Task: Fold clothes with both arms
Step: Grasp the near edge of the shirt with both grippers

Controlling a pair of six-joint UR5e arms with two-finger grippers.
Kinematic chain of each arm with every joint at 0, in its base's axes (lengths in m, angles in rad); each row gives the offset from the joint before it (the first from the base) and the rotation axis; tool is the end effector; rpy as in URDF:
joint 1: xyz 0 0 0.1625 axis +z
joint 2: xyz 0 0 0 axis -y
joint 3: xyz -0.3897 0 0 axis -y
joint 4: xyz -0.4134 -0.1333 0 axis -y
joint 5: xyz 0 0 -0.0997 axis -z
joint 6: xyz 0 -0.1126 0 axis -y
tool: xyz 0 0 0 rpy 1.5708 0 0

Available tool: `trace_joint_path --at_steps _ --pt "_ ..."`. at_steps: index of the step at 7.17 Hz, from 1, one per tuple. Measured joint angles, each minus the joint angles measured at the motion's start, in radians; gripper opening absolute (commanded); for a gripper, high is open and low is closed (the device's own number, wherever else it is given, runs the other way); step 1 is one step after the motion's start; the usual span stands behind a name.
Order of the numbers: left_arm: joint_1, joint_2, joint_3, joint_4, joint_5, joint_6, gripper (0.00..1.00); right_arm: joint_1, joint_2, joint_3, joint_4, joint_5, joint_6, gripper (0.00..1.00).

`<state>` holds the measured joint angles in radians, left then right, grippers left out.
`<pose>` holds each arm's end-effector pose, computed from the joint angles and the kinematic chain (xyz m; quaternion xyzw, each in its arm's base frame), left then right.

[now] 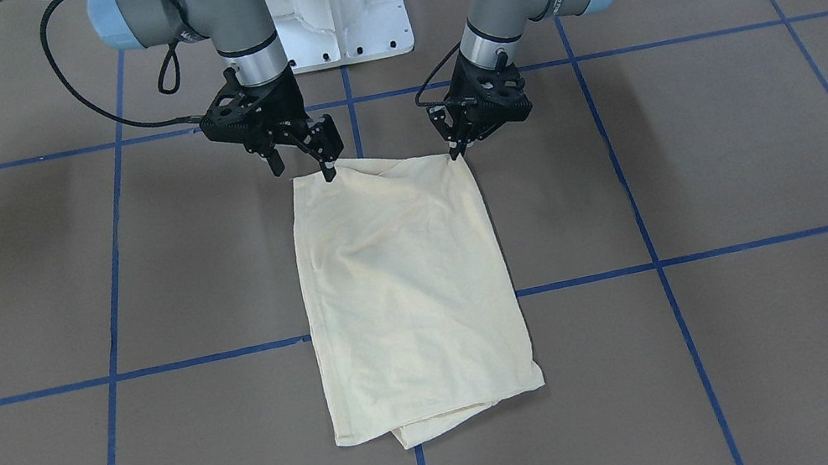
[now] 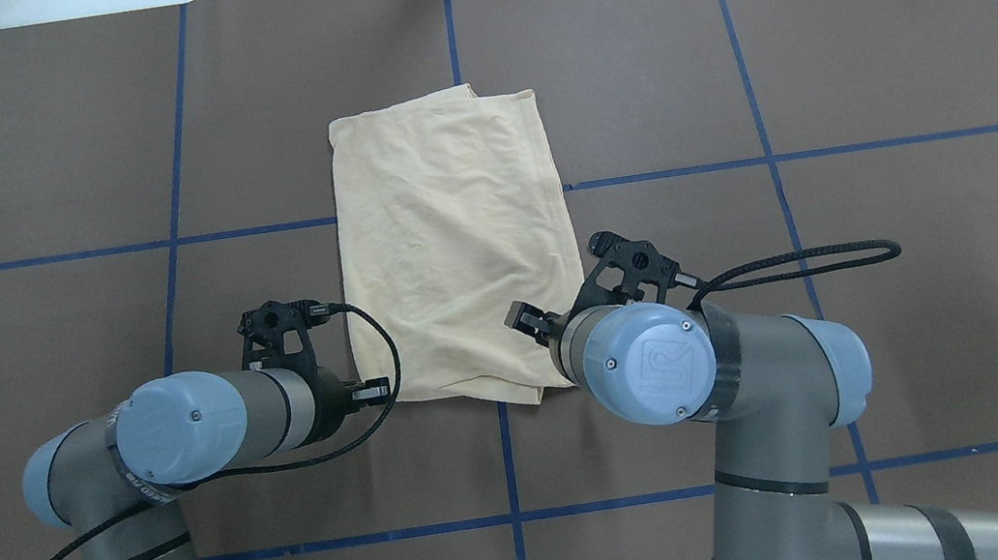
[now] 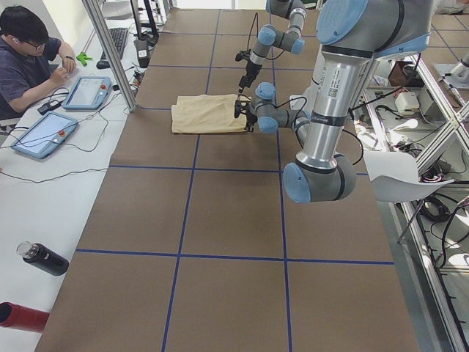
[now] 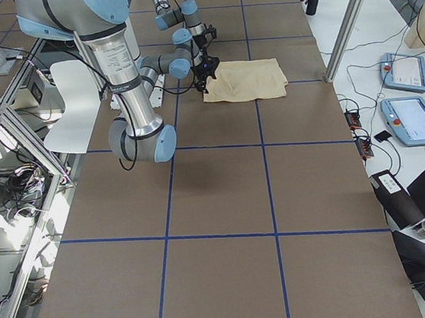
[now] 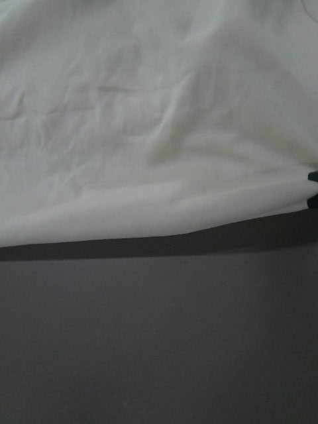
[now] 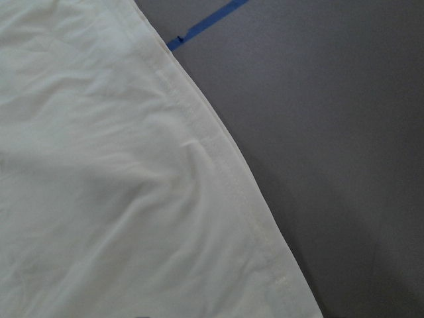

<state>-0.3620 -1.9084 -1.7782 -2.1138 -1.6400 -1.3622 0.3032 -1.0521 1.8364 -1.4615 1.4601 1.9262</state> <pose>0.5432 -0.3399 0.2797 0.1172 0.5047 -0.0477 0.8540 -0.5630 -0.3288 0.2014 0.0386 -0.4326 0.3138 0.8443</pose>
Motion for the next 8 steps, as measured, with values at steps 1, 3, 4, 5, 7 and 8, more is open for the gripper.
trace_joint_path --at_steps 1,3,4,5,7,8 --pt "0.000 0.000 -0.003 0.000 0.000 0.000 0.00 -0.020 0.006 -0.024 -0.002 -0.015 0.050 0.87" --pt "0.000 0.000 -0.007 0.000 0.001 0.000 0.00 -0.040 0.045 -0.088 -0.004 -0.030 0.100 0.81" --pt "-0.001 0.001 -0.008 0.000 0.002 0.000 0.00 -0.043 0.073 -0.124 -0.005 -0.036 0.108 0.77" --pt "-0.001 0.002 -0.009 0.000 0.002 0.000 0.00 -0.044 0.085 -0.142 -0.006 -0.038 0.112 0.73" --pt "0.000 0.003 -0.010 0.000 0.002 0.000 0.00 -0.046 0.092 -0.153 -0.006 -0.042 0.115 0.67" --pt "0.000 0.003 -0.010 0.000 0.002 0.000 0.00 -0.047 0.092 -0.154 -0.006 -0.043 0.115 0.60"
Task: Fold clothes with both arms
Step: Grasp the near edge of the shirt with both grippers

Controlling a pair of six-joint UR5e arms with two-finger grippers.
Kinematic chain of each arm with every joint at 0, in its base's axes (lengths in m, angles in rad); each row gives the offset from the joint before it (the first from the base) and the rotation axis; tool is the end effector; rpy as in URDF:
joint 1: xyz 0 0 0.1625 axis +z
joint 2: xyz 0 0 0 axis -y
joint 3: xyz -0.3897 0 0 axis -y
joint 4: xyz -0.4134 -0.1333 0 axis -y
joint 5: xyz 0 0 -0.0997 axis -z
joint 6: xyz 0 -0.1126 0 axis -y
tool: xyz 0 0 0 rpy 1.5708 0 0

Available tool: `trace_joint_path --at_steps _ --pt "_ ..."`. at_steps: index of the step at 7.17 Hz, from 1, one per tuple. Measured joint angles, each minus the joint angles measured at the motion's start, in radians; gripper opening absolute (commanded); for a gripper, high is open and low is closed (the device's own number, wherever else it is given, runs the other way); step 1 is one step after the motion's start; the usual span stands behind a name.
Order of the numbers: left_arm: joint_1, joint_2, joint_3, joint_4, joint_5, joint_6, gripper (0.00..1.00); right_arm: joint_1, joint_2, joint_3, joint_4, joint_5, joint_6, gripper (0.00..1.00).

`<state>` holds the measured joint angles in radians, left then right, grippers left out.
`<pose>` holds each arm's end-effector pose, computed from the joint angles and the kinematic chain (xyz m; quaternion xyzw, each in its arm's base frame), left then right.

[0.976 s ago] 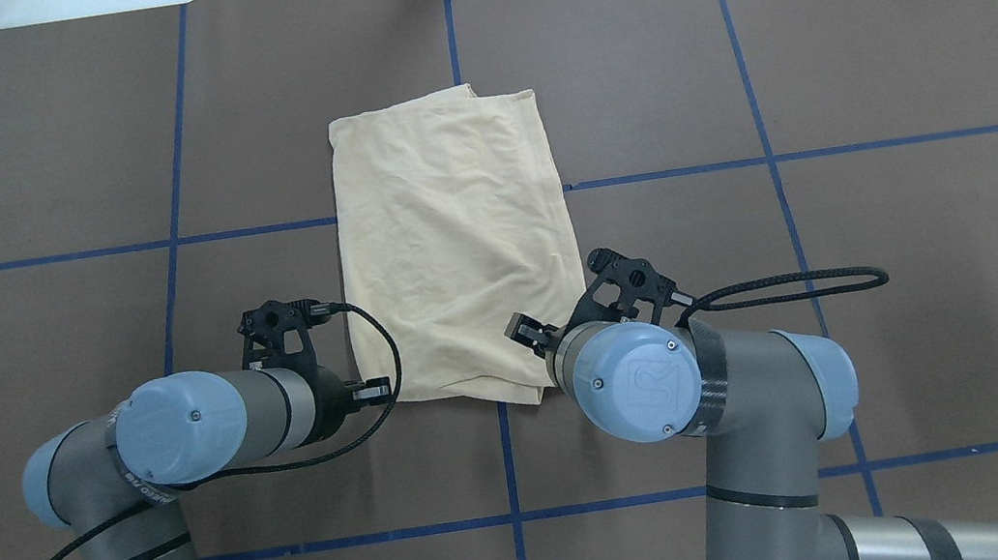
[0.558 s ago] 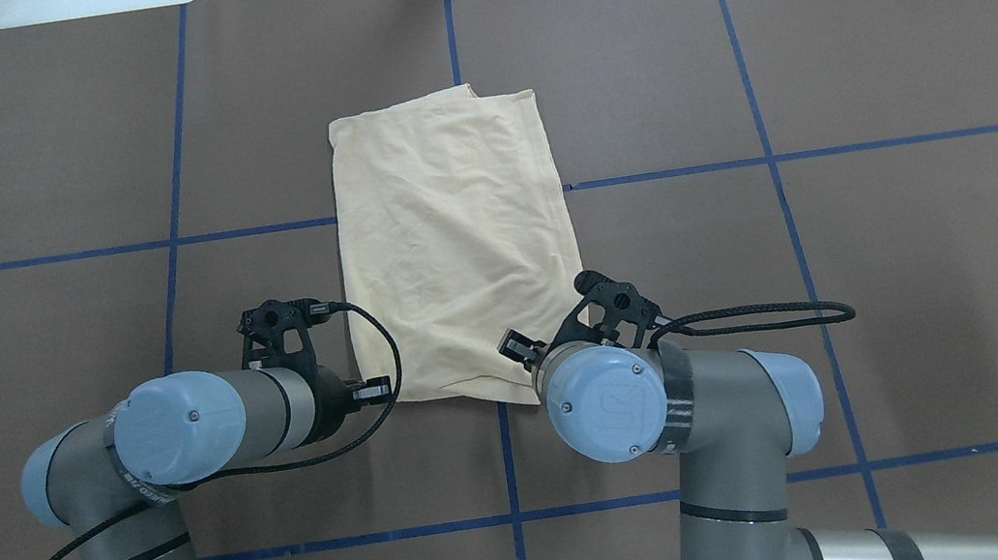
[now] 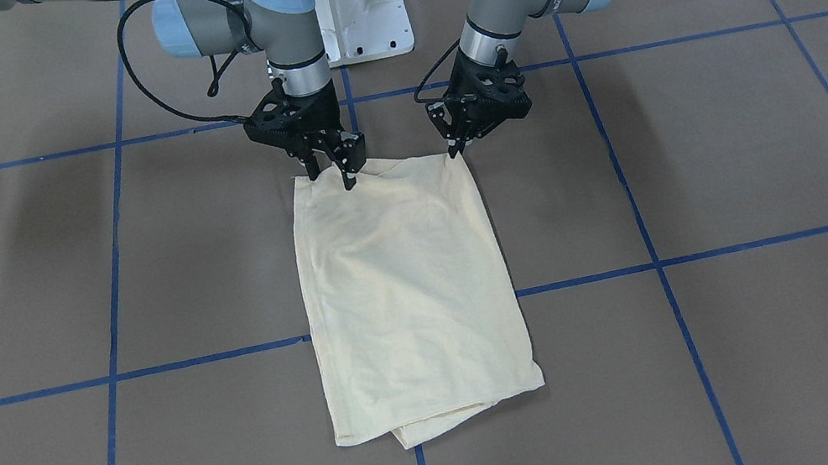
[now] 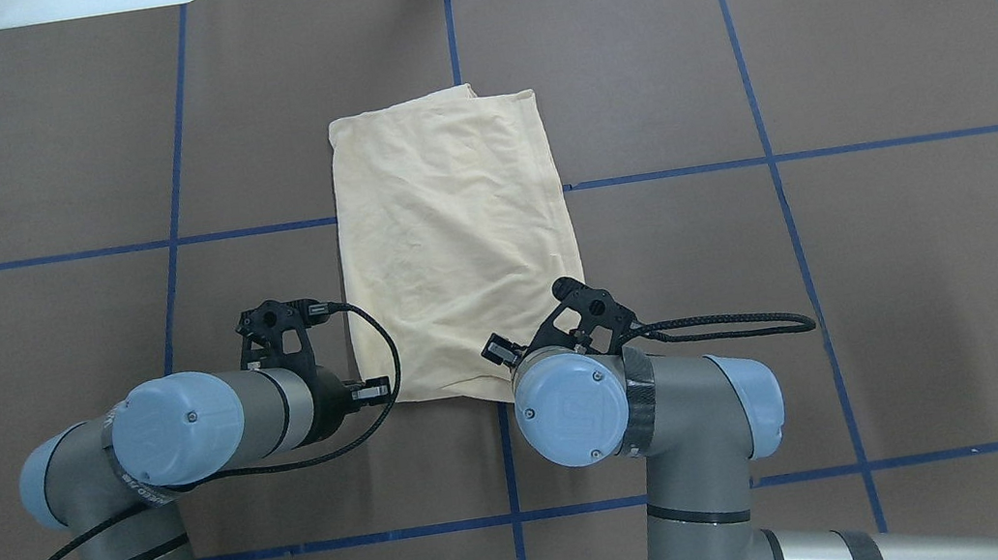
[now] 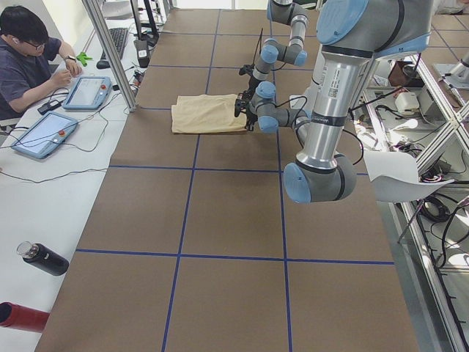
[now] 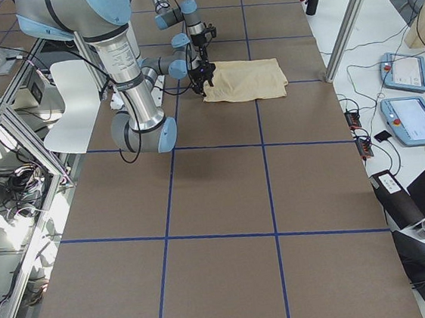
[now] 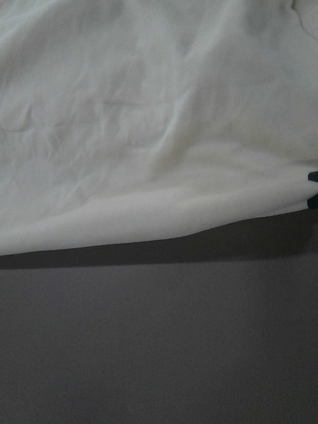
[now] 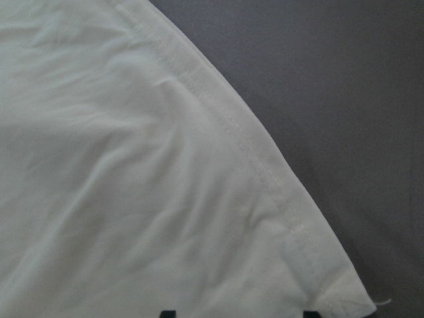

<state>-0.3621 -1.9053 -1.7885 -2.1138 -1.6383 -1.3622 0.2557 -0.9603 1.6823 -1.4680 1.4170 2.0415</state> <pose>0.5403 -0.3391 0.2765 0.1188 0.5074 -0.0479 0.8521 -0.6228 -0.3184 0.2109 0.0271 -0.4049 0.3533 0.8429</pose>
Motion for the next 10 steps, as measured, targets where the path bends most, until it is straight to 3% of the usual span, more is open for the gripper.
trace_joint_path --at_steps 1,2,3,4,8,10 --pt "0.000 0.000 0.000 0.000 0.000 0.000 0.00 0.000 0.000 0.000 0.000 -0.001 0.003 0.48" --pt "0.000 0.001 -0.001 0.000 0.000 0.000 0.00 -0.001 0.002 0.000 0.000 -0.001 0.011 0.30" --pt "0.000 0.002 -0.003 0.000 0.000 0.000 0.00 -0.002 0.004 0.000 0.000 -0.001 0.023 0.05" --pt "-0.001 0.003 -0.006 0.000 0.000 0.000 0.00 -0.002 0.005 0.000 0.000 -0.003 0.040 0.00" --pt "0.000 0.002 -0.013 0.000 -0.001 0.000 0.00 0.003 0.018 0.005 0.004 -0.012 0.070 0.00" --pt "0.000 0.011 -0.048 0.001 -0.005 0.004 0.00 0.017 -0.003 0.067 0.002 -0.010 0.068 0.00"
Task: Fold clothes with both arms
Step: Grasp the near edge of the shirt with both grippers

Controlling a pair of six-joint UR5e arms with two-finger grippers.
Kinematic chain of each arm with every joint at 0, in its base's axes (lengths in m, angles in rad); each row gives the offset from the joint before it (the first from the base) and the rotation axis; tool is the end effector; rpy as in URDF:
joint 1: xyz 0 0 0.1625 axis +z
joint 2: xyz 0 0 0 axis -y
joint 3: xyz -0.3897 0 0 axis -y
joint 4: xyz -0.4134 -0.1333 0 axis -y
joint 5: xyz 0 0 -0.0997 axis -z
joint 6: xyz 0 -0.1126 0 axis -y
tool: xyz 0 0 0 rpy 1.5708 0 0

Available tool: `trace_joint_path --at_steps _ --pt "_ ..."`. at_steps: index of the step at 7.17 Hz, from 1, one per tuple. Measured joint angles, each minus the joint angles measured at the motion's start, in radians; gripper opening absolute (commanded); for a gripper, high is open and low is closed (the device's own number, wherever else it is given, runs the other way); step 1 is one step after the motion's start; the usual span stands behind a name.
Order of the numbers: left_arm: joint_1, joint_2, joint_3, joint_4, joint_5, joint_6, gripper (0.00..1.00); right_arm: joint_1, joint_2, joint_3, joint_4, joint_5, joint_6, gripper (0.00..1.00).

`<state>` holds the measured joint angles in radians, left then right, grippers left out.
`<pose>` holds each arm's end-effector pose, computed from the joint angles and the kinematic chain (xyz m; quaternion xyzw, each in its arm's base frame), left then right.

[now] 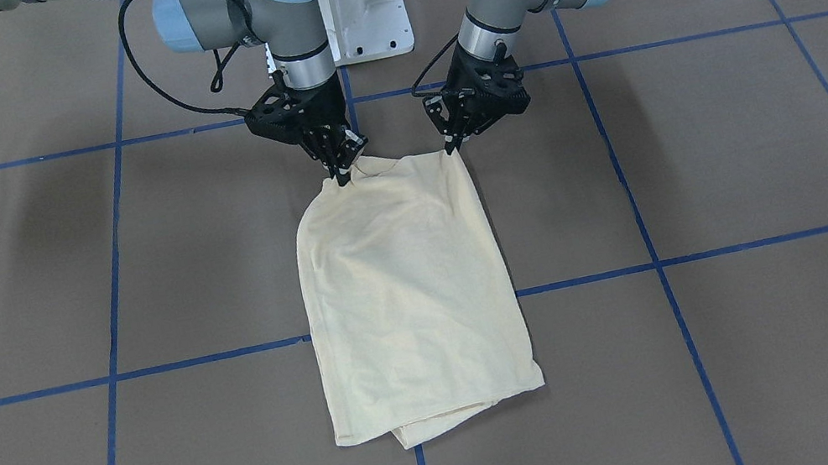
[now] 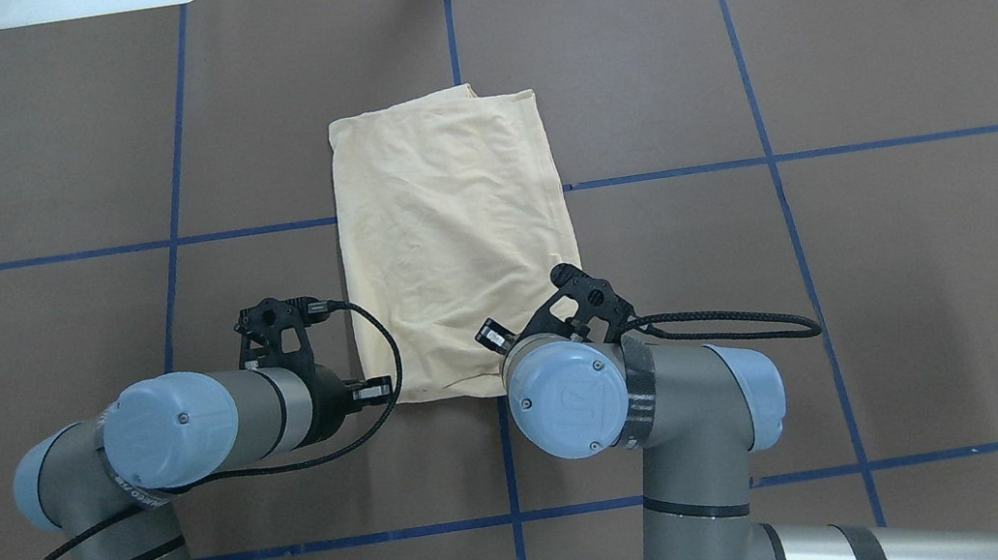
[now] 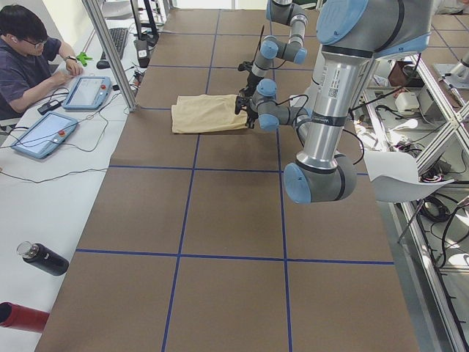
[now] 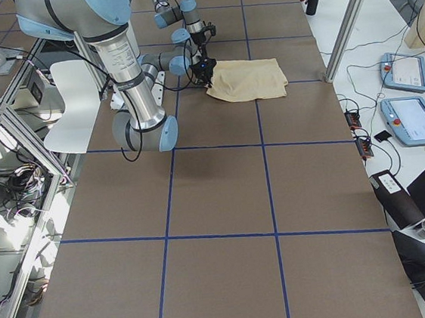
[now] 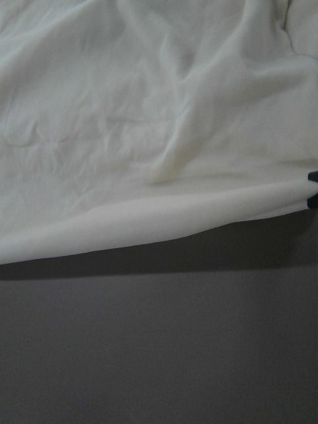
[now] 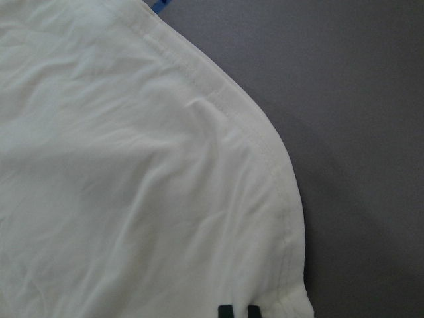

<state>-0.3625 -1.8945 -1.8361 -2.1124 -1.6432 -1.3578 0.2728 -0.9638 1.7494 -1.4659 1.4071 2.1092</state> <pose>0.5276 -0.3340 0.2600 0.1226 0.5220 -0.0437 0.8430 -0.5982 -0.3248 0.1826 0.0163 -0.4352 0.3873 0.8126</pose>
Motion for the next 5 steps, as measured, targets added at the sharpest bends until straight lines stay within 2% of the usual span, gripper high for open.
trace_joint_path --at_steps 2,4,5 --pt "0.024 0.063 -0.124 0.002 -0.004 -0.003 0.00 -0.031 -0.073 0.184 -0.076 0.000 0.005 0.00" --pt "0.113 0.158 -0.309 0.020 -0.002 -0.047 0.00 -0.133 -0.095 0.425 -0.302 -0.026 0.062 0.00" --pt "0.149 0.171 -0.380 0.065 -0.002 -0.072 0.00 -0.166 -0.093 0.503 -0.386 -0.041 0.079 0.00"
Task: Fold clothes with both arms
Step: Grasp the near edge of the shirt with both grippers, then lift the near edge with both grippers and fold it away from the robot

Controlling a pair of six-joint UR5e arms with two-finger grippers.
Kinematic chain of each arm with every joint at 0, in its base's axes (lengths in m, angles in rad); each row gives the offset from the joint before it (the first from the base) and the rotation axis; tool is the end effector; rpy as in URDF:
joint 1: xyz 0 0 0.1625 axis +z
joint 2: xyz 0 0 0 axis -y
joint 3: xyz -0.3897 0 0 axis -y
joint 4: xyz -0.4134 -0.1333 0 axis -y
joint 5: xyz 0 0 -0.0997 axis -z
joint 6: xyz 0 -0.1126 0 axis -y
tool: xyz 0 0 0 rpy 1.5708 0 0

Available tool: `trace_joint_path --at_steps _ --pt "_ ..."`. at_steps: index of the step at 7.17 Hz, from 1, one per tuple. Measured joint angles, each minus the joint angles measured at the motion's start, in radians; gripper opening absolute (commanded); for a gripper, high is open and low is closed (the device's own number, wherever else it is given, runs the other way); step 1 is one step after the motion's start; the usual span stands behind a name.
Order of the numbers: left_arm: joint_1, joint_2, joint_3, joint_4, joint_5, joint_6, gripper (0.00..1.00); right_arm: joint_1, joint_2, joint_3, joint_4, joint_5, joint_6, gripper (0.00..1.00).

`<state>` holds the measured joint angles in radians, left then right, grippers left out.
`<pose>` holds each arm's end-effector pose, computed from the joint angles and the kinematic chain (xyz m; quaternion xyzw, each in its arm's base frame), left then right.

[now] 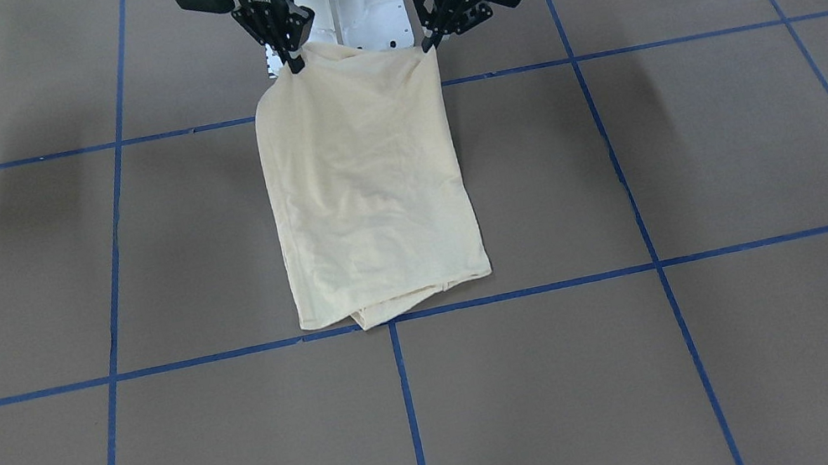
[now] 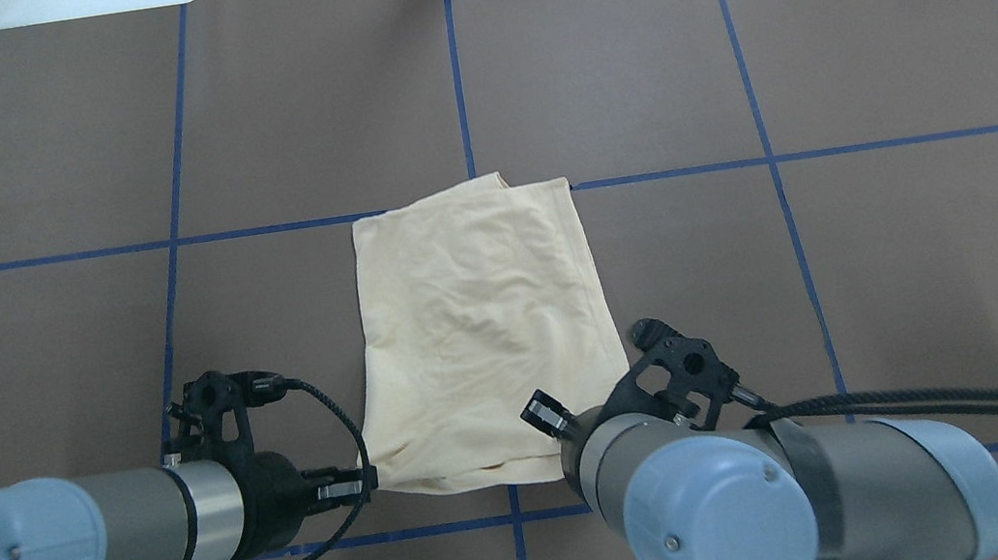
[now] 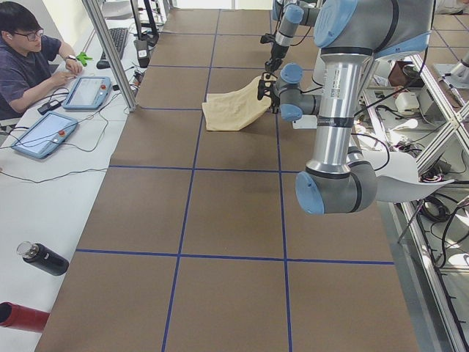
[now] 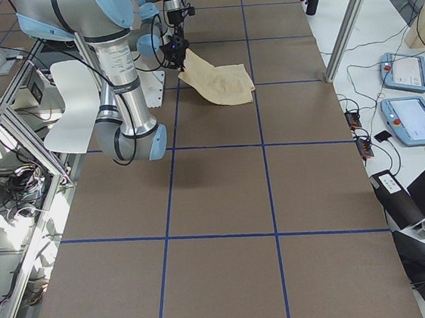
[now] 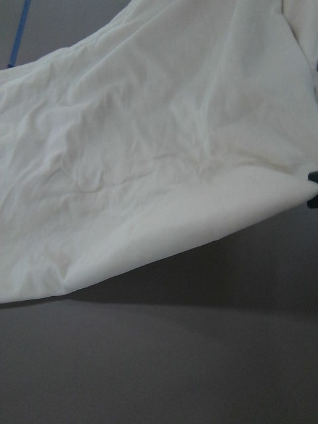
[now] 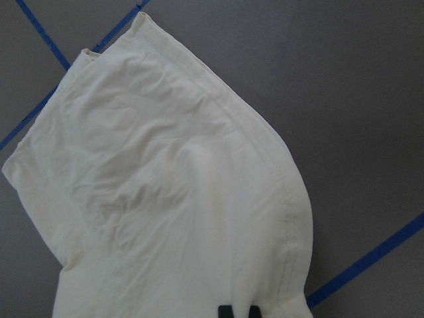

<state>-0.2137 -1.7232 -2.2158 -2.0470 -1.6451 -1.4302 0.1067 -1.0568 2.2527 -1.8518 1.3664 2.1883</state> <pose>0.4470 -0.2249 0.1894 0.0753 0.5902 -0.0073 0.8037 -0.4717 -0.2076 0.1054 -0.0224 -0.4482 0.3583 0.8187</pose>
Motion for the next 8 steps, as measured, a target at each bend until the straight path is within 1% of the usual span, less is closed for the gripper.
trace_joint_path --at_steps 1,2,3,4,5,7,8 --pt "0.017 -0.017 -0.037 0.069 -0.002 -0.008 0.00 -0.005 0.004 0.028 -0.038 -0.008 -0.001 0.00" --pt "0.013 -0.056 -0.038 0.143 -0.003 0.002 0.00 0.013 0.009 0.017 -0.043 -0.012 -0.027 0.00" --pt "-0.020 -0.120 -0.008 0.221 -0.004 0.038 0.00 0.058 0.019 -0.029 -0.021 -0.013 -0.070 0.00" --pt "-0.071 -0.184 0.046 0.274 -0.004 0.079 0.00 0.109 0.042 -0.097 0.017 -0.012 -0.102 0.00" --pt "-0.125 -0.232 0.110 0.300 -0.004 0.122 0.00 0.155 0.070 -0.174 0.062 -0.012 -0.134 0.00" --pt "-0.226 -0.294 0.228 0.310 -0.002 0.204 0.00 0.220 0.096 -0.298 0.159 -0.012 -0.187 0.00" --pt "-0.257 -0.319 0.284 0.307 0.000 0.220 0.00 0.241 0.104 -0.350 0.199 -0.013 -0.208 0.00"
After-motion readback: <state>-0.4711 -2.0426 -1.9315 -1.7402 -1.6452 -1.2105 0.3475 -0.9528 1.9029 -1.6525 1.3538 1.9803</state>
